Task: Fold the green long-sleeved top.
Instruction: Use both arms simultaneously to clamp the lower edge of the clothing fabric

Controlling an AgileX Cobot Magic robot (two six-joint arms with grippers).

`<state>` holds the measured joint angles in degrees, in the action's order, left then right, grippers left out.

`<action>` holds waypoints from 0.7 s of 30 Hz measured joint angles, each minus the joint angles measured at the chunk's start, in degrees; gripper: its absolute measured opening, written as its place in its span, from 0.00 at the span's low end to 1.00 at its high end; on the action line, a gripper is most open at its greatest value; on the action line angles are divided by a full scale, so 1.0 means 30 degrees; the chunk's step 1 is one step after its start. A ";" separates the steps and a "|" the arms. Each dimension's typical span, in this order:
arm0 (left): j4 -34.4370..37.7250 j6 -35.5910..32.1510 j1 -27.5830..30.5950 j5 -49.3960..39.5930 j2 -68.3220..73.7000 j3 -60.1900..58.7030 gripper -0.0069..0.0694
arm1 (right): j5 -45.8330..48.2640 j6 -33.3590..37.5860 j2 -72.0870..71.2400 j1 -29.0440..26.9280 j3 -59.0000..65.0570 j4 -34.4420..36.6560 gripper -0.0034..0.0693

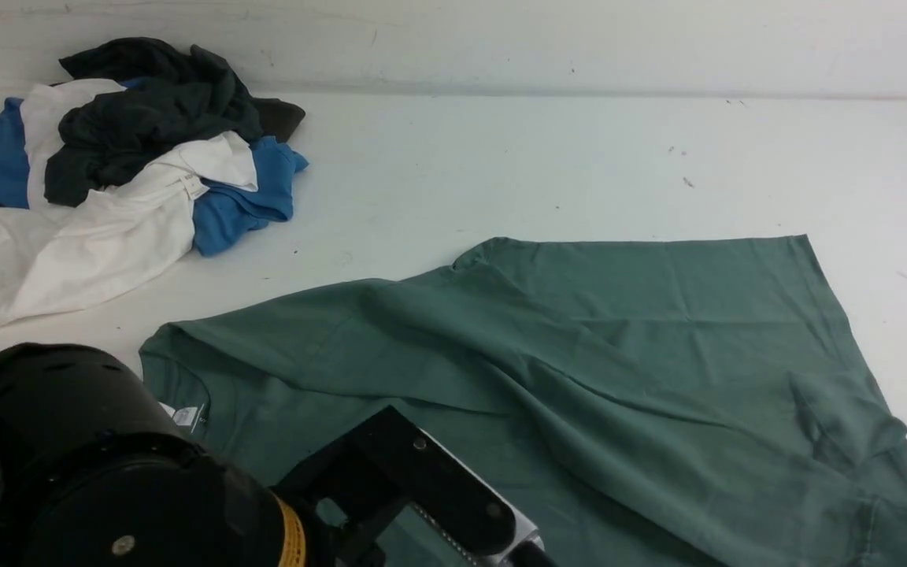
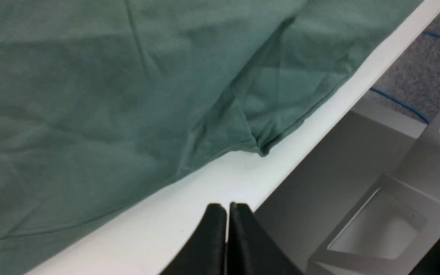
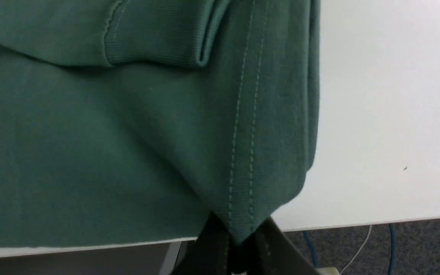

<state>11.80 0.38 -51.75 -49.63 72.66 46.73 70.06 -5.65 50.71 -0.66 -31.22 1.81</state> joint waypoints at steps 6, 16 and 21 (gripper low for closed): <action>0.0326 -0.1028 -0.0064 0.0557 0.2062 0.0000 0.12 | 0.0052 0.0000 -0.0001 0.0000 0.0015 0.0000 0.08; 0.2760 -0.6151 -0.0098 0.1585 0.5779 0.0000 0.52 | 0.0052 0.0000 -0.0001 0.0000 0.0015 0.0000 0.08; 0.3700 -0.9838 -0.0098 0.2655 0.6450 0.0000 0.64 | 0.0052 0.0000 -0.0001 0.0000 0.0015 0.0000 0.08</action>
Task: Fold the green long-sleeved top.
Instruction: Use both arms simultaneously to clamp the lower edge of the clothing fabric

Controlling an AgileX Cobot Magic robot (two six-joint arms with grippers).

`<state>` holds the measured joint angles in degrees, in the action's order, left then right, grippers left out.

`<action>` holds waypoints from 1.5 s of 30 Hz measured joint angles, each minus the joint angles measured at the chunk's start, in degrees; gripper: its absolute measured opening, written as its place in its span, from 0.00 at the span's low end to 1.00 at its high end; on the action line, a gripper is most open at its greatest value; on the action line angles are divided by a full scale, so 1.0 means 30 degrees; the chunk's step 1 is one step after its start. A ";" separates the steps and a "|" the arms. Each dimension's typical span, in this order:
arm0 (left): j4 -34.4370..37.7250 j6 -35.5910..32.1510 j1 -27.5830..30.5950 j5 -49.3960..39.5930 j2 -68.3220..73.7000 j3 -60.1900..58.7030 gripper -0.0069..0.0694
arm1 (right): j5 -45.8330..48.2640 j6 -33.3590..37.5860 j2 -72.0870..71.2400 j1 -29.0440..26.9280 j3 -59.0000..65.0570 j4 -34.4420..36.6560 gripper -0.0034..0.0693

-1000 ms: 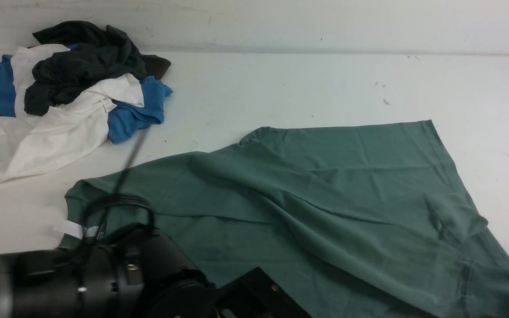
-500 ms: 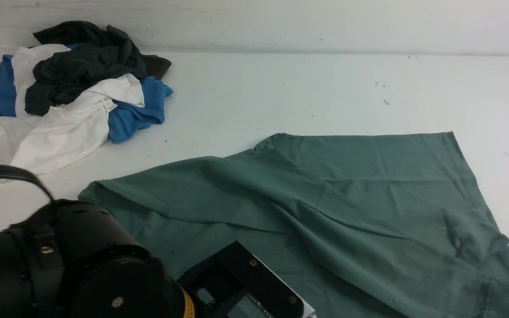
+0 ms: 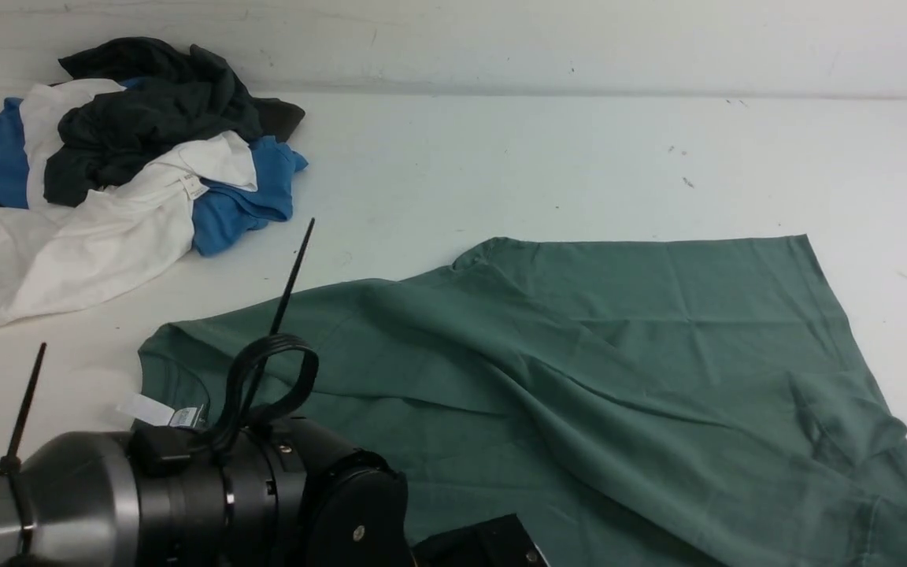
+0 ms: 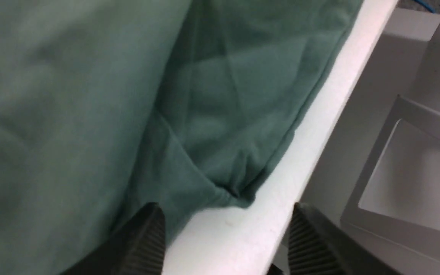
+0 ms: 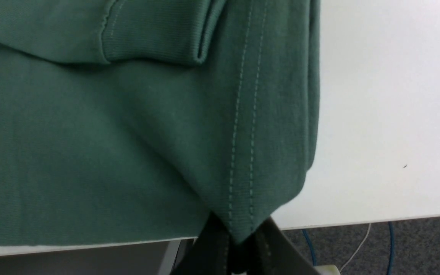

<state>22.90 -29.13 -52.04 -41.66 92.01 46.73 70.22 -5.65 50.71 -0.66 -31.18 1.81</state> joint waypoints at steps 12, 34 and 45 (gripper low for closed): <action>0.0774 -0.1207 0.0000 0.1073 0.1461 0.0199 0.65 | 0.0000 0.0000 0.0000 0.0000 0.0022 0.0000 0.08; 0.0682 -0.0596 0.0421 0.0438 -0.0068 0.0041 0.13 | 0.0110 0.0000 0.0000 0.0000 -0.0308 0.0000 0.08; 0.1477 -0.0334 0.4218 -0.4181 -0.2068 0.3393 0.13 | 0.0231 0.0000 0.0306 0.0000 -0.4274 -0.0125 0.08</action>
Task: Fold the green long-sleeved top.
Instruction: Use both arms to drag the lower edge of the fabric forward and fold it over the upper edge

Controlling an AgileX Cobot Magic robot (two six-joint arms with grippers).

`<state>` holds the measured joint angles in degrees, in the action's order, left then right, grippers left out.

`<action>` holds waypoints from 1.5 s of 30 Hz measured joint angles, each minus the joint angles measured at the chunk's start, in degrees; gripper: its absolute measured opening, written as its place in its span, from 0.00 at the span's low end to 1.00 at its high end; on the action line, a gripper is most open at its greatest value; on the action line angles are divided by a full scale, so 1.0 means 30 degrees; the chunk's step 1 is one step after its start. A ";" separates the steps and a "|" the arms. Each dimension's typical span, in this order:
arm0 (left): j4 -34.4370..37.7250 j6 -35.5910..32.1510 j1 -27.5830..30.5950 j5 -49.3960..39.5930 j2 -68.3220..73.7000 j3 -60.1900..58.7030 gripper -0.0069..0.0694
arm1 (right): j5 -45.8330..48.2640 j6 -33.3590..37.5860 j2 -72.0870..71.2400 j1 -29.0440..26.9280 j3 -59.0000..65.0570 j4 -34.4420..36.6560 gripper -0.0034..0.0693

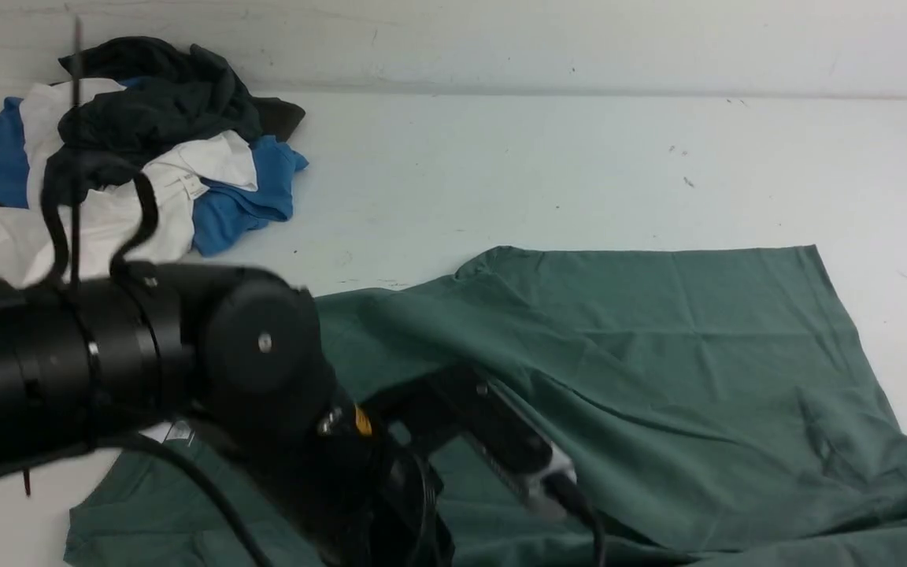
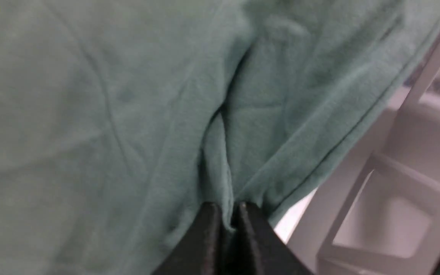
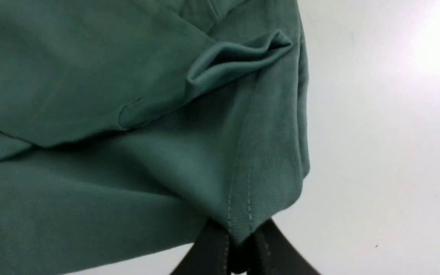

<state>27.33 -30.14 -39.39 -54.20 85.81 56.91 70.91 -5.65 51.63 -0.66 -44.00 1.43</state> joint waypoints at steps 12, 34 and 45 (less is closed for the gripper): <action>0.0887 -0.0017 0.4063 -0.2131 0.2704 0.6647 0.13 | -0.1022 0.0000 0.6327 0.0000 -0.4704 -0.0250 0.08; 0.2268 0.0141 0.7816 -0.2296 1.4371 1.8687 0.13 | -0.4075 -0.0043 2.2177 0.0000 -1.8880 -0.0809 0.08; 0.2742 0.0141 0.8028 -0.1576 1.7707 2.1434 0.13 | -0.6935 -0.0043 2.5844 0.0000 -2.0411 -0.1537 0.08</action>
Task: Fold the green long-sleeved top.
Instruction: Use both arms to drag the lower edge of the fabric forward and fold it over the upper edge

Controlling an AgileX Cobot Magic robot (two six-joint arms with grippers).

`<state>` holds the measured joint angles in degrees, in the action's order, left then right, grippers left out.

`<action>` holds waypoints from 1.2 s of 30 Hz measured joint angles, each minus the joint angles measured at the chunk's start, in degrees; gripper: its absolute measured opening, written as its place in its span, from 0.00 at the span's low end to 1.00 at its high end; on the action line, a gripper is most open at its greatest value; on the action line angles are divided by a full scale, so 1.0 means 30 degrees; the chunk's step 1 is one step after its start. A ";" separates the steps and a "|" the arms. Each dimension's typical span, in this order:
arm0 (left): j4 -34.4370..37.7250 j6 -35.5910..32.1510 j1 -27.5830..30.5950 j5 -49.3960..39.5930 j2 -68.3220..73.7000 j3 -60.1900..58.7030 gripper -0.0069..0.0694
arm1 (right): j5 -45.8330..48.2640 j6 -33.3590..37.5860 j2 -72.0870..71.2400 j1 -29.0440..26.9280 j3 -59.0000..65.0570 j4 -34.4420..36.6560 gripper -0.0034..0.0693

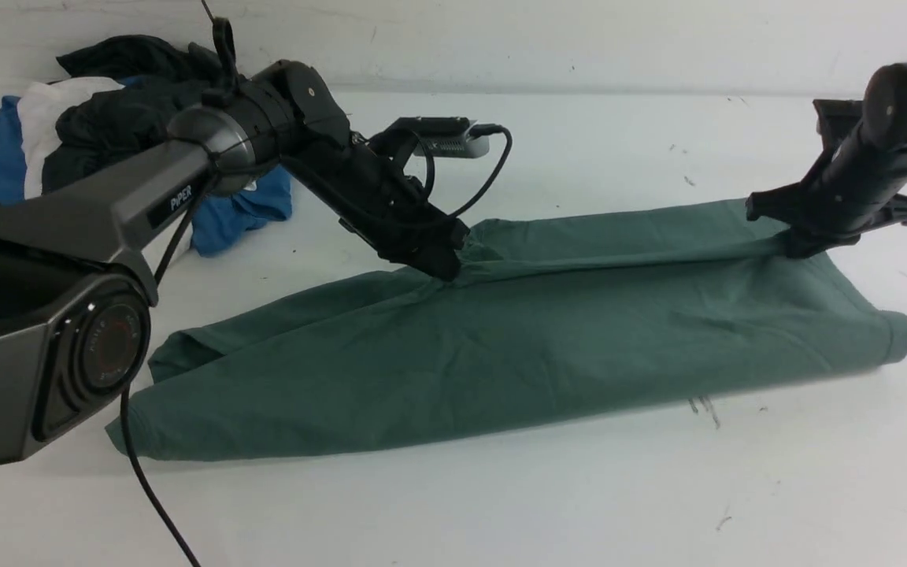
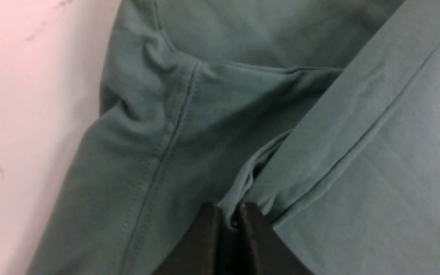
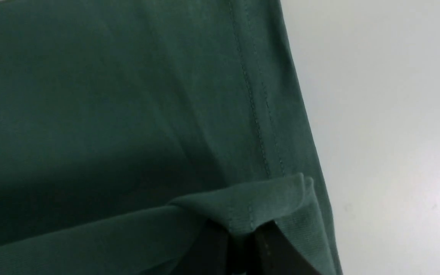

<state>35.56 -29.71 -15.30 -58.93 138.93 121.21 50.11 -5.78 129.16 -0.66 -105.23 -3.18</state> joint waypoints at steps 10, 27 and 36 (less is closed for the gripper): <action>0.0042 0.0000 0.0036 0.0721 0.0157 0.1737 0.13 | -0.3393 -0.0110 0.0277 0.0000 -0.0021 -0.0278 0.08; 0.0292 0.0035 0.0072 0.7157 0.1812 0.2226 0.16 | -1.4630 -0.1532 0.3438 0.0000 -0.0078 -0.0278 0.40; -0.0538 0.0492 0.0509 0.6142 0.0745 0.2211 0.53 | -0.8876 -0.1512 0.1223 -0.0037 -0.0055 -0.1095 0.85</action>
<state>33.94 -28.24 -13.78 -40.50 141.16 127.85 23.48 -10.32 132.82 -0.77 -105.40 -6.46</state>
